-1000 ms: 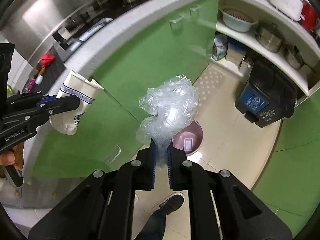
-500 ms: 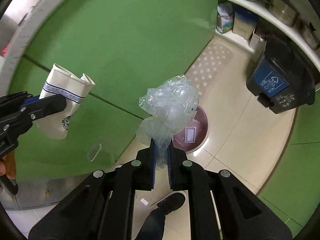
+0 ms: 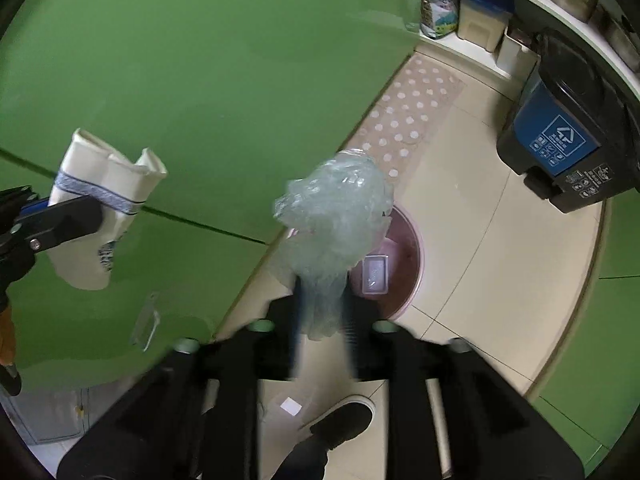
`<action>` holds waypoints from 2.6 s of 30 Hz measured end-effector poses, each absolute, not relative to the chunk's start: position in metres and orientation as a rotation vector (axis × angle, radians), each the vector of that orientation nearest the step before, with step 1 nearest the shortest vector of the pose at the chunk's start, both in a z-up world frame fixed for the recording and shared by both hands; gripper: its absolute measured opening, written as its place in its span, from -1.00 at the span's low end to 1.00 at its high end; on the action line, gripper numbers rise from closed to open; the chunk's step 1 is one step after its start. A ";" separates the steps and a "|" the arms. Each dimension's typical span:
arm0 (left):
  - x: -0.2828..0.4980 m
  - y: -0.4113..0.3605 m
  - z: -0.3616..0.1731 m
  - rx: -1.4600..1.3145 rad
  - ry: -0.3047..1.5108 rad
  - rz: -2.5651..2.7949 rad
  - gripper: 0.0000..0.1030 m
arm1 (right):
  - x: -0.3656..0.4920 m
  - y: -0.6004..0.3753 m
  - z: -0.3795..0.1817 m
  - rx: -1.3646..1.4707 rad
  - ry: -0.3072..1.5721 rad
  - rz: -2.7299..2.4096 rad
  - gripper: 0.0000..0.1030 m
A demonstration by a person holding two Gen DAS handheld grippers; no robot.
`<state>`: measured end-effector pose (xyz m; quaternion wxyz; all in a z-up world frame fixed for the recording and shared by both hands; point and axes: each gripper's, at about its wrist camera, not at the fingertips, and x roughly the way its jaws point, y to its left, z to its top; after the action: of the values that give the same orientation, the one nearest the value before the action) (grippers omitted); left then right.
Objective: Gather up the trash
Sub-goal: 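Carry tube and plastic bag over the pink wastebasket and open both grippers, then move both empty grippers back toward the mat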
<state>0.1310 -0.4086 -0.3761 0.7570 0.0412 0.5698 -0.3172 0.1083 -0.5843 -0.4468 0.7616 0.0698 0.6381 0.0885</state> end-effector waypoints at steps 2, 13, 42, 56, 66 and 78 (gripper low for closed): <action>0.133 -0.410 -0.381 0.091 1.245 -0.692 -0.86 | 0.111 -0.588 -0.452 0.152 1.377 0.171 0.22; 0.137 -0.433 -0.395 0.119 1.264 -0.746 -0.86 | 0.108 -0.613 -0.448 0.118 1.389 0.075 0.86; 0.133 -0.470 -0.401 0.172 1.308 -0.711 0.89 | 0.060 -0.668 -0.397 0.182 1.355 -0.016 0.87; 0.084 -0.431 -0.249 0.171 1.204 -0.641 0.89 | 0.021 -0.642 -0.241 0.131 1.255 -0.001 0.91; 0.044 -0.365 -0.139 0.115 1.097 -0.518 0.90 | -0.009 -0.580 -0.116 0.054 1.152 0.159 0.94; -0.013 -0.219 -0.078 -0.043 0.998 -0.214 0.90 | -0.006 -0.455 -0.048 -0.071 1.077 0.469 0.94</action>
<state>-0.0133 -0.2190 -0.0780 0.8722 -0.0204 0.4778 -0.1025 -0.0058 -0.4551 -0.0482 0.8318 -0.0333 0.5080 0.2214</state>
